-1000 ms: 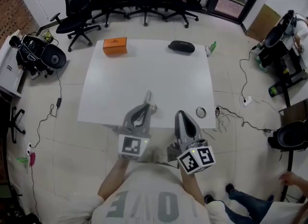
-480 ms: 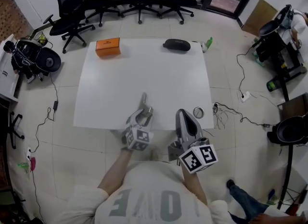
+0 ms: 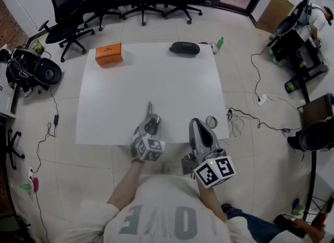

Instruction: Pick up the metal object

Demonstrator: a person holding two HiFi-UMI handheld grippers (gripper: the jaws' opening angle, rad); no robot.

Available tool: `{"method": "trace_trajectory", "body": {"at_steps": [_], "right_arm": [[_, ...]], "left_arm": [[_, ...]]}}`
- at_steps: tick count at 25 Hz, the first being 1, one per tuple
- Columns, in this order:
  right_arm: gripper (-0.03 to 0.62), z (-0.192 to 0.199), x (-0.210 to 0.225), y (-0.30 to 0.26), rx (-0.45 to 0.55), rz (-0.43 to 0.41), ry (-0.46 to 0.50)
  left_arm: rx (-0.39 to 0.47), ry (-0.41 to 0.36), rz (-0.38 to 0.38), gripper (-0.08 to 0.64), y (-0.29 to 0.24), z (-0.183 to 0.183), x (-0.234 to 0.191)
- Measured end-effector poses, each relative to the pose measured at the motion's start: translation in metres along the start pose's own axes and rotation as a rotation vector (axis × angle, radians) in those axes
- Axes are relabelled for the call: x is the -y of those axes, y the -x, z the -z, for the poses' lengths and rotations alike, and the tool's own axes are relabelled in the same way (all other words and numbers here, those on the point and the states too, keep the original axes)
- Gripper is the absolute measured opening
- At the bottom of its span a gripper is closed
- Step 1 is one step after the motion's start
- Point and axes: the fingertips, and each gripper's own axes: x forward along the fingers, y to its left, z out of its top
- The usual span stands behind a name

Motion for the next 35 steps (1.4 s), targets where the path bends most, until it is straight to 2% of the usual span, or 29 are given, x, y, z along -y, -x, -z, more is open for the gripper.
{"method": "trace_trajectory", "body": {"at_steps": [2,6,9,12,16,23,27,30,35], "right_arm": [[0.011,0.000,0.001,0.000,-0.004,0.001,0.001],[0.011,0.001,0.005,-0.001,-0.009,0.003,-0.004],[0.011,0.002,0.005,-0.003,-0.009,-0.006,0.000],[0.011,0.004,0.001,-0.005,-0.016,-0.023,-0.005],[0.012,0.004,-0.003,-0.007,-0.015,-0.044,-0.025],[0.011,-0.004,-0.018,-0.009,0.016,-0.102,-0.040],[0.012,-0.012,-0.032,-0.006,0.047,-0.147,-0.025],[0.012,-0.013,-0.036,-0.003,0.056,-0.157,-0.012],[0.011,-0.015,-0.037,0.006,0.060,-0.157,0.004]], "left_arm": [[0.007,-0.002,-0.019,0.118,-0.001,-0.001,-0.002],[0.042,-0.002,-0.093,0.062,0.000,-0.009,-0.017],[0.055,0.060,-0.130,0.025,0.004,-0.018,-0.033],[0.088,0.119,-0.145,0.023,0.011,-0.025,-0.043],[0.258,0.143,-0.186,0.023,0.045,-0.081,-0.063],[0.714,0.256,-0.210,0.023,0.171,-0.225,-0.100],[0.882,0.246,-0.237,0.023,0.234,-0.263,-0.111],[0.941,0.237,-0.253,0.023,0.252,-0.267,-0.111],[0.879,0.212,-0.258,0.023,0.249,-0.251,-0.095]]}}
